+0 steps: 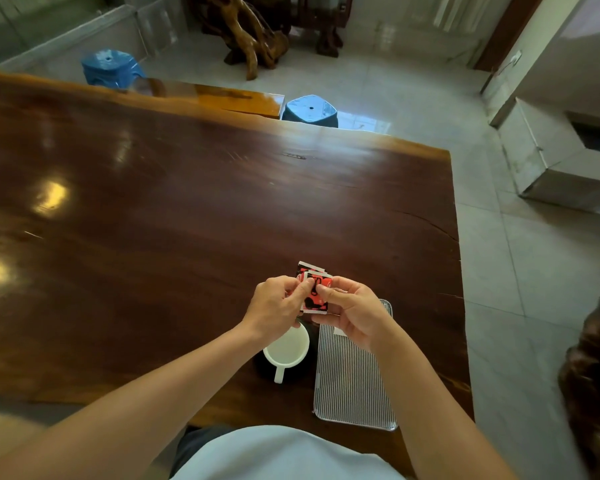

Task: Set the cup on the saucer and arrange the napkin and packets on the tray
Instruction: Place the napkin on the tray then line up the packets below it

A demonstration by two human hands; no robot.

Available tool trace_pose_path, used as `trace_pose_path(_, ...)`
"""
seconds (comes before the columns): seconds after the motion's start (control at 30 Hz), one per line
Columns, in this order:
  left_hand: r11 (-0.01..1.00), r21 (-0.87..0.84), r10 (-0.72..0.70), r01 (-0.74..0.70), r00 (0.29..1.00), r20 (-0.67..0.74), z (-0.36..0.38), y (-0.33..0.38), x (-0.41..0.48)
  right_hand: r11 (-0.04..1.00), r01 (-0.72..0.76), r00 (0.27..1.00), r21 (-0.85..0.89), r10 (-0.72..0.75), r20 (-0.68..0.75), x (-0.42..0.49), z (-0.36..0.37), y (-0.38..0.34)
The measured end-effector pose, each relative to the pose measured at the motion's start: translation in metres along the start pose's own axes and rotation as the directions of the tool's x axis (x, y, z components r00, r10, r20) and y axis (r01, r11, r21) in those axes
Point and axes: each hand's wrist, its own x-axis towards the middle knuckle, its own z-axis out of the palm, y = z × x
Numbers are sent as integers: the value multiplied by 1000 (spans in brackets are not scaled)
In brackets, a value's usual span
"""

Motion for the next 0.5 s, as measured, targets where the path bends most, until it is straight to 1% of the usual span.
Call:
trace_pose_path(0.07, 1000, -14, -4, 3, 997, -74, -2, -2, 0, 997, -5, 998, -81, 0, -68, -1, 1, 2)
trace_pose_path(0.13, 999, -26, -21, 19, 996, -84, -5, -1, 0, 995, -13, 991, -102, 0, -131, -2, -1, 4)
trace_pose_path(0.27, 998, -40, -50, 47, 997, -63, -9, -4, 0, 1000, 6, 984, 30, 0, -176, -1, -7, 6)
trace_pose_path(0.37, 998, -34, -55, 54, 998, -31, -9, -5, -1, 991, 32, 986, 128, -10, -167, 0, -7, 5)
trace_pose_path(0.43, 999, -20, -45, 45, 999, -4, -7, -5, -3, 994, 24, 990, 109, -9, -137, 0, -4, 3)
trace_pose_path(0.5, 998, -27, -50, 50, 999, -4, -5, -6, -4, 999, 5, 995, 36, -1, -100, -1, -2, 2)
